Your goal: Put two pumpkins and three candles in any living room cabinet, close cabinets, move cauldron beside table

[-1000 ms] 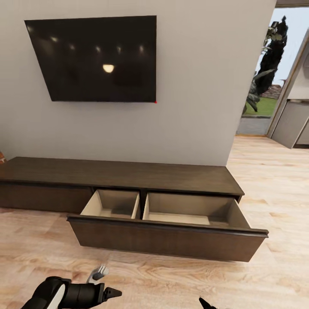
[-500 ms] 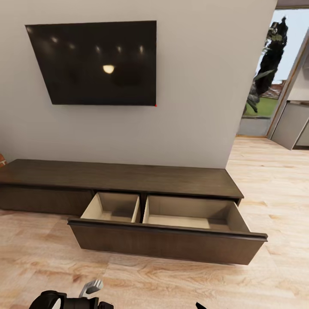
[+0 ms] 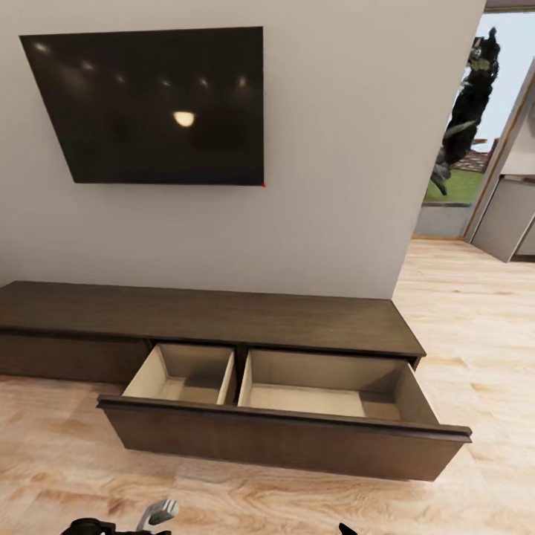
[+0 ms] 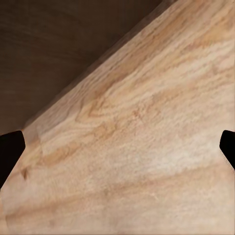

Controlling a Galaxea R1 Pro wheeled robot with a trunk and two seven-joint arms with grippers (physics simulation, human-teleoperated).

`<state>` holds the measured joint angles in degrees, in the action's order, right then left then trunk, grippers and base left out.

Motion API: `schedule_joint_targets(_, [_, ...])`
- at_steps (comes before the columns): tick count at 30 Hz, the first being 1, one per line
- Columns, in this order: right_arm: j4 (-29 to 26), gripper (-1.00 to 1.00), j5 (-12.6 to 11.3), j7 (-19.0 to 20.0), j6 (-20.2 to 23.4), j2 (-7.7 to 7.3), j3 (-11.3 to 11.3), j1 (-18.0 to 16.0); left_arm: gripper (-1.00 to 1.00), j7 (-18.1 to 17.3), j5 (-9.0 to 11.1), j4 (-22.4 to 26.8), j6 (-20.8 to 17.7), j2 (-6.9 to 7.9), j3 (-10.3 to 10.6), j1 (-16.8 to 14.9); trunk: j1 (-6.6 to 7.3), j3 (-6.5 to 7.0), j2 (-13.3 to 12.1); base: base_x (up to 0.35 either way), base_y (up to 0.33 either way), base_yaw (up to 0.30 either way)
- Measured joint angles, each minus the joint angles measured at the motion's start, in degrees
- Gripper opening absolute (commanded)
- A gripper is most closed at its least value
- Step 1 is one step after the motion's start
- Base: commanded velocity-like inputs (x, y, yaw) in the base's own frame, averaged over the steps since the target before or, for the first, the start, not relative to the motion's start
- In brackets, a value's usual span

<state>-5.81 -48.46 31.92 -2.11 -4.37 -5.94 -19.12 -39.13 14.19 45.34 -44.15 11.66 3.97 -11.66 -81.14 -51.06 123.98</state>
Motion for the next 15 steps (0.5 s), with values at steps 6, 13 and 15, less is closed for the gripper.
schedule_joint_targets(6, [-0.34,1.00,0.01,-0.16,0.10,0.00,0.08,-0.01,1.00,0.18,-0.08,-1.94,1.98,-0.02,0.02,0.00,-0.02,0.09,0.00,-0.087,-0.125,0.052])
schedule_joint_targets(13, [-0.43,1.00,0.02,-0.17,0.12,0.00,0.09,-0.01,1.00,0.20,-0.15,-4.18,4.26,-0.02,-0.01,0.01,-0.01,0.61,0.00,-0.123,-0.193,0.169])
schedule_joint_targets(15, [-0.51,1.00,0.02,-0.17,0.12,0.00,0.09,-0.01,1.00,0.20,-0.32,-7.22,10.74,-0.05,-0.04,0.02,-0.01,0.77,0.00,-0.017,-0.166,0.187])
